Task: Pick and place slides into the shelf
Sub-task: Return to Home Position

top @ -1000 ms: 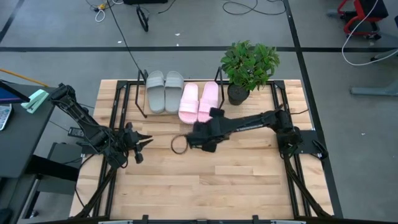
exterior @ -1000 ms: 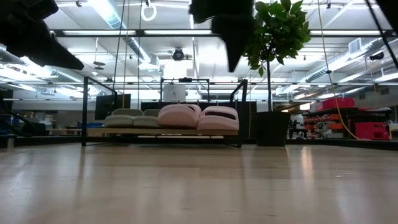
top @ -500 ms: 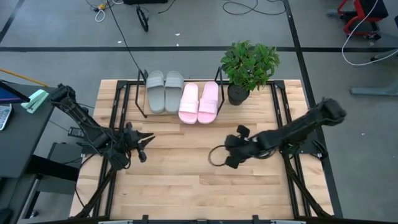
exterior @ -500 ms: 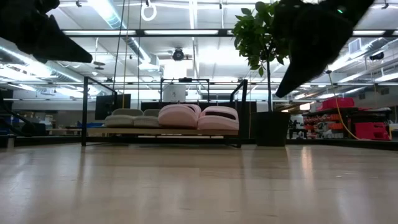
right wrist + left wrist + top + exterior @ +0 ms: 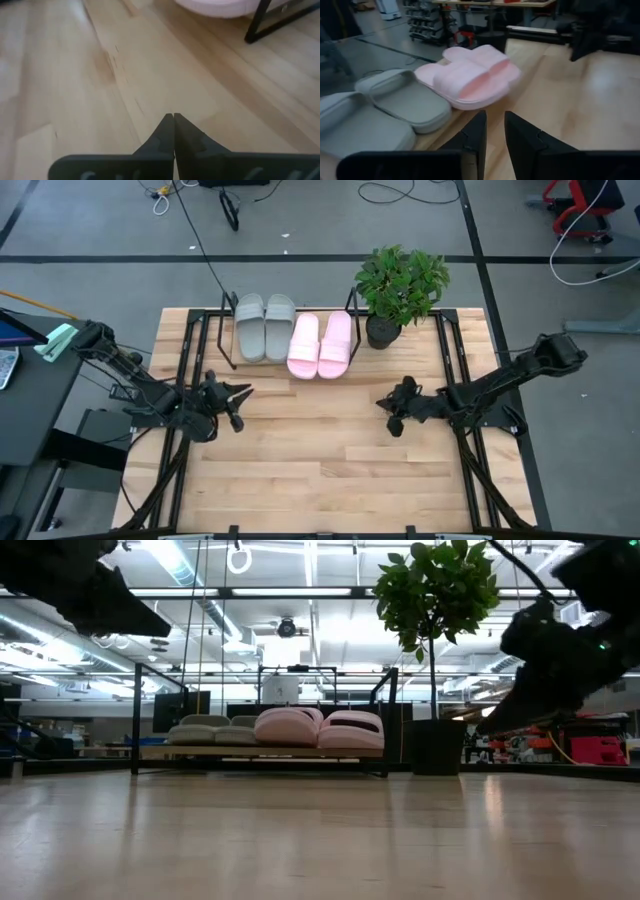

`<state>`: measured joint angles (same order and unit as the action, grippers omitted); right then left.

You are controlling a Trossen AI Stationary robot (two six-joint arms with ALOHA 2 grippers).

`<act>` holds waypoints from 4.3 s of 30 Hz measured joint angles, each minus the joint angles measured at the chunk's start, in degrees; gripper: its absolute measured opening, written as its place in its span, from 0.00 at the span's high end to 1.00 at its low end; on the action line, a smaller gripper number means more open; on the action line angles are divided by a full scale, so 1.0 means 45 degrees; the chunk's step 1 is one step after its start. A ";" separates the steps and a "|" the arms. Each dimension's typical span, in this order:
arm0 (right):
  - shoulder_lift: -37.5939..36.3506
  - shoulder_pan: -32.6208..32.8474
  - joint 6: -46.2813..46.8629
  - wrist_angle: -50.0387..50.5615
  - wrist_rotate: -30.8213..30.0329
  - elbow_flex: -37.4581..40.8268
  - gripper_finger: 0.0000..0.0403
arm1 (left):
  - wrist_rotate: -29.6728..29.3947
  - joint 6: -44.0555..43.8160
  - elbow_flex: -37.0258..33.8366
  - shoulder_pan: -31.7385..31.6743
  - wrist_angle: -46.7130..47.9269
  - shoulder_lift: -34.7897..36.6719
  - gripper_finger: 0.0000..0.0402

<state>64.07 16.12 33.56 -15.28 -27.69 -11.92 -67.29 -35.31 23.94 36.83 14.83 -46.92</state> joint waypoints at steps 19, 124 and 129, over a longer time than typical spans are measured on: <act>-0.0856 -0.2986 -0.5360 -0.7315 0.3595 0.2535 1.00 | 0.4110 0.5232 0.0000 -0.5118 -0.4444 -0.0005 0.84; -1.4002 -0.2634 -0.5154 0.3018 0.5237 0.2535 0.98 | 0.6370 0.6976 -0.3546 -0.7351 -0.6692 0.6049 0.99; -1.4002 -0.2634 -0.5150 0.3014 0.5228 0.2535 0.99 | 0.6494 0.7143 -0.3548 -0.7373 -0.6227 0.6285 0.97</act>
<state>1.06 4.27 10.39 -1.72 -4.16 -0.51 -38.06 -3.16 7.98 3.65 -13.19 -18.63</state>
